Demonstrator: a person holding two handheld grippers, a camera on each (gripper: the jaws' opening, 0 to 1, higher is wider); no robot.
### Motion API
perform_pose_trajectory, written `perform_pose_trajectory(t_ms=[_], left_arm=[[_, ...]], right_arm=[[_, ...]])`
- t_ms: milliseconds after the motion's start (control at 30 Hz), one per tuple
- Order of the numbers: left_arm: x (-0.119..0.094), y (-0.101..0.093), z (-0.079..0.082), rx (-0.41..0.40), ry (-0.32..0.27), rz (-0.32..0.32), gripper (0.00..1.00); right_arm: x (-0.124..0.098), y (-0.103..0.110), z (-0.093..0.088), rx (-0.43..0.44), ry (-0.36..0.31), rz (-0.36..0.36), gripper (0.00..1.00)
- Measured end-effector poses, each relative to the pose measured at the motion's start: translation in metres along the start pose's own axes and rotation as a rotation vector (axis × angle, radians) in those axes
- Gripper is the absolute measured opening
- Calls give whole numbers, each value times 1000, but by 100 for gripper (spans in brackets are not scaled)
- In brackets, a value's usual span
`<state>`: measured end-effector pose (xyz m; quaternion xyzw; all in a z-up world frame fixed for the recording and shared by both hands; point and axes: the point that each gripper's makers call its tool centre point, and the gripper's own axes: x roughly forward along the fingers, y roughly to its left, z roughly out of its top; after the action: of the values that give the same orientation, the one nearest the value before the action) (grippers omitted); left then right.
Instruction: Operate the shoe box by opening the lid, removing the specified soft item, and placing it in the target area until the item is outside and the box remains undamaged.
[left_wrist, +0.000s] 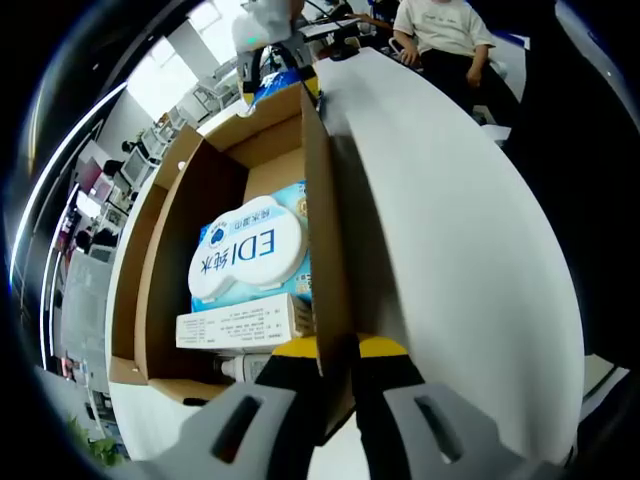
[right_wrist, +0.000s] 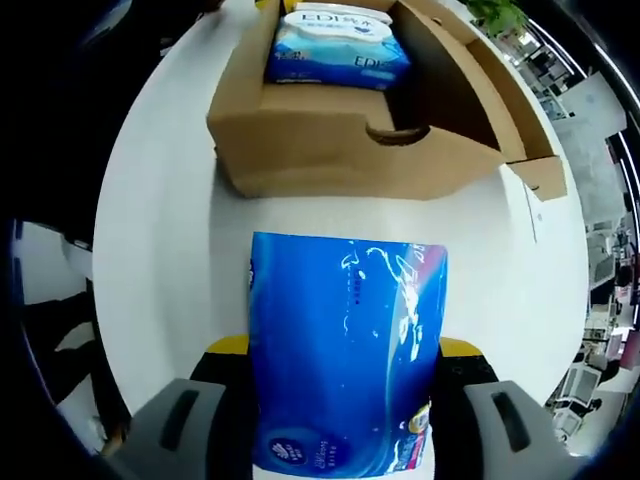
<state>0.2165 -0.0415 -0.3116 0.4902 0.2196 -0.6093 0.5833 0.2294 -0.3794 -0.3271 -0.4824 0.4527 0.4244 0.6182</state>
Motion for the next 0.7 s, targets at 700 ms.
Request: perform_pose_trajectory(t_ms=[700], left_arm=[[-1,0,-1,1,0,1,9]], right_arm=[[7,4,-3,30,18,16,74]])
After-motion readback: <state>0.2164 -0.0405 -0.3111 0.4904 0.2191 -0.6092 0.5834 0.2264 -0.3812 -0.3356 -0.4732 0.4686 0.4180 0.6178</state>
